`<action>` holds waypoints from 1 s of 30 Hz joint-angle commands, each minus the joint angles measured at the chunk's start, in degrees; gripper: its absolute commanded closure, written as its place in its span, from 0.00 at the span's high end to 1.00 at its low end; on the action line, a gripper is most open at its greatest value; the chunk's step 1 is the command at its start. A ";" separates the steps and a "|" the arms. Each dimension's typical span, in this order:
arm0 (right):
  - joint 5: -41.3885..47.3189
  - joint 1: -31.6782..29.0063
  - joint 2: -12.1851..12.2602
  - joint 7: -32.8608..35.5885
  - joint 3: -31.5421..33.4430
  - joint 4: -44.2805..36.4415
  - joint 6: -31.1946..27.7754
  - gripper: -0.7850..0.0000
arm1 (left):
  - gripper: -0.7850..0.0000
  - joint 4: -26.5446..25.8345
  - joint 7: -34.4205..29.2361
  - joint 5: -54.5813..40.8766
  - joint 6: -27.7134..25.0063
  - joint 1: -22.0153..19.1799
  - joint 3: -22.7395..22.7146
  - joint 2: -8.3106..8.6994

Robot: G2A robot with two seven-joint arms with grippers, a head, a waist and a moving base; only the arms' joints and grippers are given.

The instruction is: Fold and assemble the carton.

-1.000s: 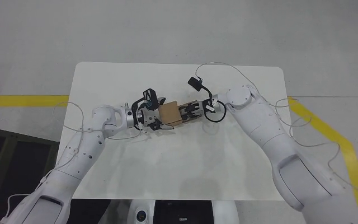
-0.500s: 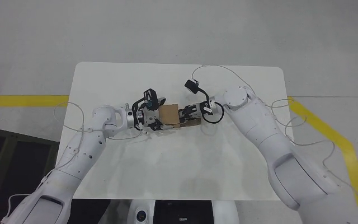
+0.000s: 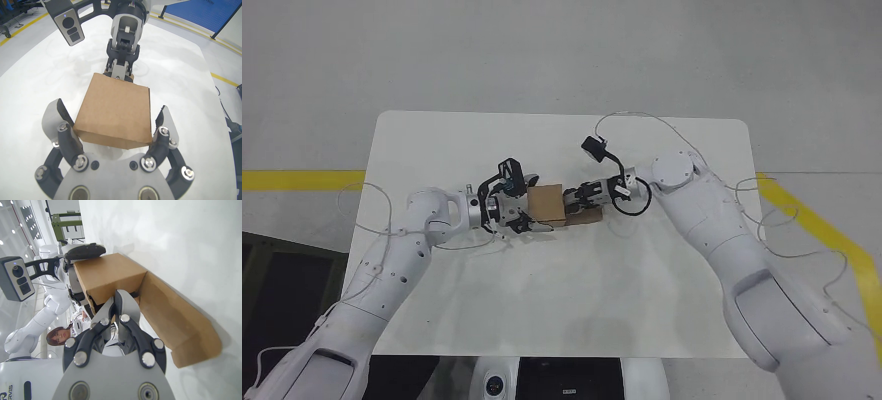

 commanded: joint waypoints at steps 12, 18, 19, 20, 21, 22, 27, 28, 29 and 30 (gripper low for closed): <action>-7.72 -4.42 7.63 0.91 7.93 -8.42 4.18 0.24 | 1.00 0.35 -1.02 -1.19 0.01 0.11 -0.19 -0.11; -10.91 -8.51 9.99 -0.28 10.67 -17.14 7.67 0.31 | 1.00 0.37 -1.44 -1.60 0.03 0.05 -0.21 -0.18; -11.07 -9.24 10.36 -0.38 11.29 -18.50 8.02 0.31 | 1.00 0.39 -1.52 -1.66 -0.02 0.03 -0.26 -0.17; -11.53 -9.85 10.77 -0.53 11.95 -19.90 8.38 0.31 | 1.00 0.47 -1.59 -1.69 -0.05 0.01 -0.35 -0.16; -11.85 -10.51 11.18 -0.45 12.65 -21.24 8.67 0.31 | 1.00 0.51 -1.65 -1.72 -0.06 0.01 -0.42 -0.14; -12.51 -11.09 11.62 -0.26 13.31 -22.45 9.10 0.31 | 1.00 0.55 -1.70 -1.77 -0.11 0.03 -0.47 -0.13; -15.76 -14.01 13.52 0.25 16.22 -27.39 11.25 0.31 | 1.00 0.52 -1.85 -2.09 -0.12 0.23 -0.59 -0.14; -15.89 -14.60 13.76 0.26 16.63 -28.16 11.49 0.32 | 1.00 0.45 -1.88 -2.09 -0.08 0.27 -0.57 -0.15; -16.30 -15.11 13.97 0.17 16.92 -28.71 11.86 0.32 | 1.00 0.37 -1.98 -2.06 -0.03 0.31 -0.51 -0.17; -16.54 -15.54 14.14 0.05 17.14 -29.31 12.13 0.33 | 1.00 0.26 -2.01 -2.11 -0.04 0.32 -0.46 -0.19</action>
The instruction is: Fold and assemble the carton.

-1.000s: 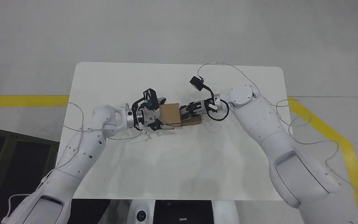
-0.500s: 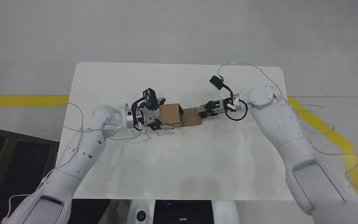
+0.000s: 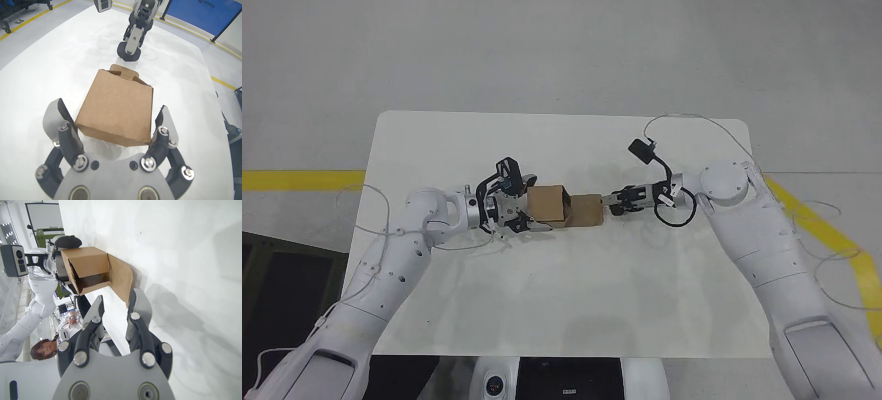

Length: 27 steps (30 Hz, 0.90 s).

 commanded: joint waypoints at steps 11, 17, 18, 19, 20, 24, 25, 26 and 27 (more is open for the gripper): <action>1.58 -1.18 -0.52 -1.28 -2.41 -0.49 0.53 0.37 | 1.00 -0.11 -0.40 -0.37 -0.17 -0.06 -0.01 -0.10; 3.31 0.11 -1.34 -1.43 -4.21 1.83 -0.73 0.37 | 1.00 -0.18 -0.40 -0.48 -0.25 -0.03 -0.07 -0.13; 3.53 0.36 -1.49 -1.57 -4.51 2.16 -1.02 0.37 | 1.00 -0.17 -0.38 -0.46 -0.29 -0.03 -0.08 -0.13; 4.02 0.51 -1.67 -1.65 -4.82 2.43 -1.43 0.36 | 1.00 -0.14 -0.38 -0.52 -0.29 0.00 -0.07 -0.14; 4.46 0.65 -1.85 -1.67 -5.17 2.76 -1.79 0.36 | 1.00 -0.14 -0.42 -0.57 -0.29 0.00 -0.07 -0.15; 4.85 1.62 -2.44 -2.07 -6.40 4.50 -2.22 0.36 | 1.00 -0.23 -0.50 -0.52 -0.27 -0.02 -0.08 -0.18; 4.94 1.81 -2.53 -2.25 -6.54 4.85 -2.37 0.37 | 1.00 -0.17 -0.50 -0.60 -0.27 0.00 -0.11 -0.18; 5.11 1.95 -2.60 -2.28 -6.65 5.13 -2.58 0.37 | 1.00 -0.15 -0.54 -0.63 -0.30 -0.01 -0.13 -0.18; 5.26 2.08 -2.67 -2.23 -6.75 5.43 -2.69 0.37 | 1.00 -0.13 -0.57 -0.65 -0.34 -0.02 -0.16 -0.18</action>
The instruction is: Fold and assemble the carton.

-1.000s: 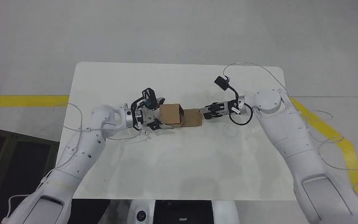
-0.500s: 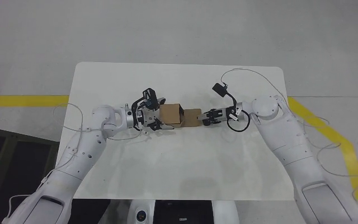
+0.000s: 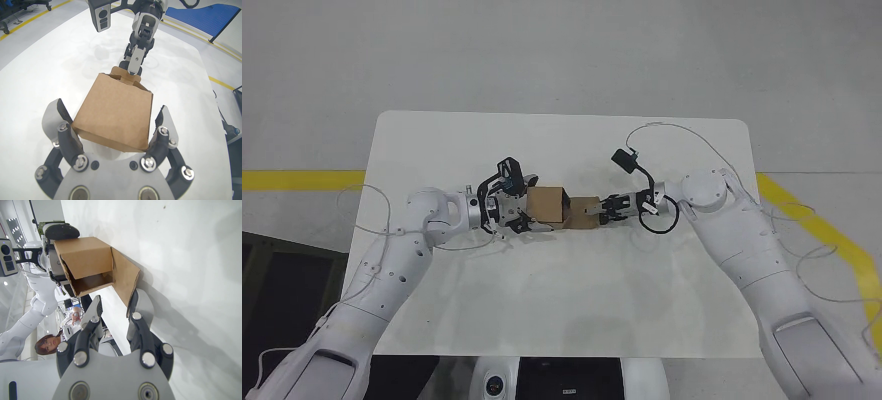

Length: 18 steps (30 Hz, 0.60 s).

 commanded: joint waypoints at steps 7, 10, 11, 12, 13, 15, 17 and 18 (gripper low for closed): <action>3.12 0.83 -0.97 1.69 -1.49 1.51 -1.32 0.37 | 1.00 -0.02 -0.07 -0.02 -0.01 0.09 -0.03 -0.04; 4.66 1.10 -1.20 1.88 -1.45 1.25 -2.55 0.37 | 1.00 0.00 -0.25 0.06 -0.06 0.06 0.01 -0.05; 4.72 1.24 -1.20 2.02 -1.41 1.27 -2.59 0.37 | 1.00 0.01 -0.29 0.03 -0.07 0.05 0.01 -0.06; 4.63 1.39 -1.19 2.13 -1.40 1.02 -2.49 0.38 | 1.00 0.02 -0.31 0.01 -0.08 0.04 0.01 -0.07; 4.98 1.38 -1.18 2.21 -1.28 0.66 -2.54 0.38 | 1.00 0.03 -0.33 0.00 -0.08 0.03 0.01 -0.07; 5.17 1.34 -1.11 2.40 -1.12 0.01 -2.18 0.39 | 1.00 0.07 -0.45 0.01 -0.14 0.01 0.03 -0.08; 5.52 1.26 -1.05 2.57 -0.92 -0.87 -2.10 0.40 | 1.00 0.07 -0.52 0.06 -0.12 0.05 0.10 -0.11; 5.70 1.11 -1.04 2.58 -0.89 -1.31 -2.00 0.40 | 1.00 0.04 -0.54 0.06 -0.08 0.05 0.14 -0.12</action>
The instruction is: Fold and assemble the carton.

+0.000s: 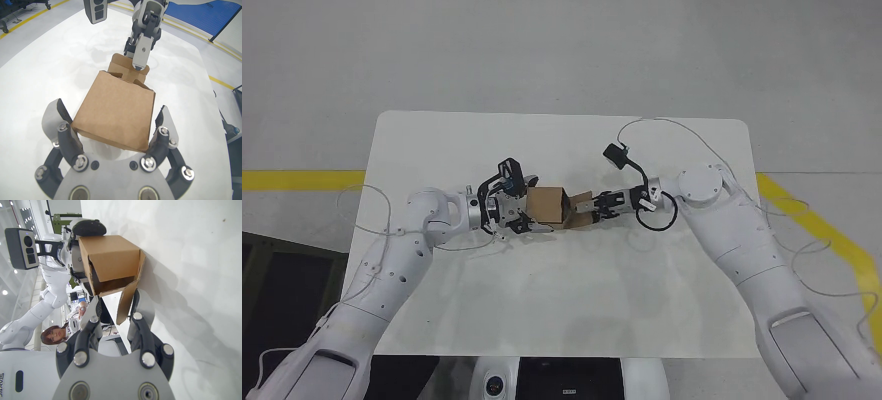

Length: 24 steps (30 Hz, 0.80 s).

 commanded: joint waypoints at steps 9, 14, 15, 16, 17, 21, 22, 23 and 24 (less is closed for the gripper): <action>3.45 -0.93 -0.23 -0.42 0.29 -1.81 -0.57 0.42 | 1.00 0.02 -0.40 0.09 0.00 -0.14 0.16 -0.09; 6.35 -1.44 -0.49 -1.15 0.68 -0.94 -2.07 0.42 | 1.00 0.19 -0.87 -0.08 0.02 -0.22 0.21 -0.12; 6.54 -1.51 -0.52 -1.15 0.66 -0.60 -2.25 0.42 | 1.00 0.17 -0.96 -0.09 -0.04 -0.22 0.25 -0.13; 6.91 -1.54 -0.56 -1.15 0.69 -0.34 -2.43 0.42 | 1.00 0.17 -1.00 -0.12 -0.12 -0.24 0.26 -0.14; 7.39 -1.59 -0.61 -1.07 0.72 -0.09 -2.68 0.41 | 1.00 0.19 -1.02 -0.15 -0.14 -0.25 0.26 -0.14; 8.42 -1.45 -0.79 -0.67 0.66 1.04 -3.13 0.35 | 1.00 0.36 -1.21 -0.49 -0.11 -0.25 0.32 -0.19; 8.53 -1.35 -0.83 -0.60 0.62 1.38 -3.22 0.34 | 1.00 0.38 -1.30 -0.48 -0.11 -0.25 0.37 -0.20; 8.63 -1.25 -0.88 -0.55 0.57 1.68 -3.32 0.33 | 1.00 0.39 -1.35 -0.51 -0.10 -0.26 0.39 -0.21; 8.71 -1.13 -0.93 -0.51 0.52 2.03 -3.38 0.32 | 1.00 0.39 -1.38 -0.53 -0.09 -0.27 0.41 -0.22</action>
